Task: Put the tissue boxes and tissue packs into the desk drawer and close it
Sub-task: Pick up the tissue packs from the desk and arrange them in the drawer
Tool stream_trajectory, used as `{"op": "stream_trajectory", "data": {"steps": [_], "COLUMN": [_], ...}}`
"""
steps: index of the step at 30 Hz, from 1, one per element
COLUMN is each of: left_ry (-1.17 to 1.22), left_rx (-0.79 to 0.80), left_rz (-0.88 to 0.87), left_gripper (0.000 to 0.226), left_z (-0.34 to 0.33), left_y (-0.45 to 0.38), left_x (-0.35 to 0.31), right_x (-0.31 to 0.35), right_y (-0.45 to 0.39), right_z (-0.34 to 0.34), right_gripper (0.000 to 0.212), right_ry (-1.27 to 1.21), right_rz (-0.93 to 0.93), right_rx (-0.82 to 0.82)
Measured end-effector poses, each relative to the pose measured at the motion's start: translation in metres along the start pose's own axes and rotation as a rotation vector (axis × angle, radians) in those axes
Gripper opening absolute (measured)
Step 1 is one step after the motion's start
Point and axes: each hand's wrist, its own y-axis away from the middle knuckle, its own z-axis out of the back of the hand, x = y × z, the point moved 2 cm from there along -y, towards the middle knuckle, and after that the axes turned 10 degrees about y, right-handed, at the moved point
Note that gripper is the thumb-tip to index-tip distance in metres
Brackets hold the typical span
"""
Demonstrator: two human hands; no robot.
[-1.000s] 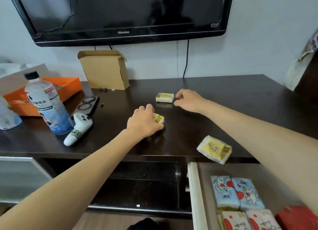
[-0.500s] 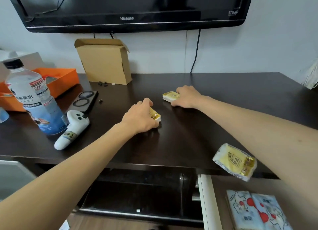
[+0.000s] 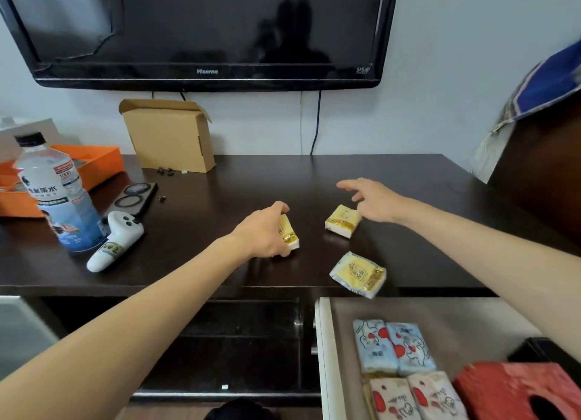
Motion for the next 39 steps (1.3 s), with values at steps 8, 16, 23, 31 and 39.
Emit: {"op": "stream_trajectory", "data": {"steps": [8,16,23,31,39], "left_ry": [-0.057,-0.091,-0.036,-0.032,-0.029], "left_rx": [0.016,-0.004,-0.042,0.037,0.058], "left_rz": [-0.006,-0.085,-0.244,-0.409,-0.517], "left_gripper": [0.089,0.083,0.08,0.076,0.075], "left_z": [-0.007,-0.013,-0.028,-0.055,-0.091], "left_y": [0.006,0.013,0.038,0.1,0.17], "left_x": [-0.009,-0.019,-0.045,-0.096,-0.122], "right_x": [-0.003,-0.003,-0.022,-0.02,-0.019], "right_y": [0.013,0.046,0.115,0.2,0.286], "right_z": [-0.026,-0.008,0.019,0.019,-0.003], "right_gripper": [0.101,0.077,0.083,0.071,0.064], "right_ry": [0.146,0.03,0.102,0.129,0.195], "right_rz": [-0.119,-0.045,-0.012,0.058,0.137], "right_rx": [0.069,-0.146,-0.122,-0.105,-0.091]}}
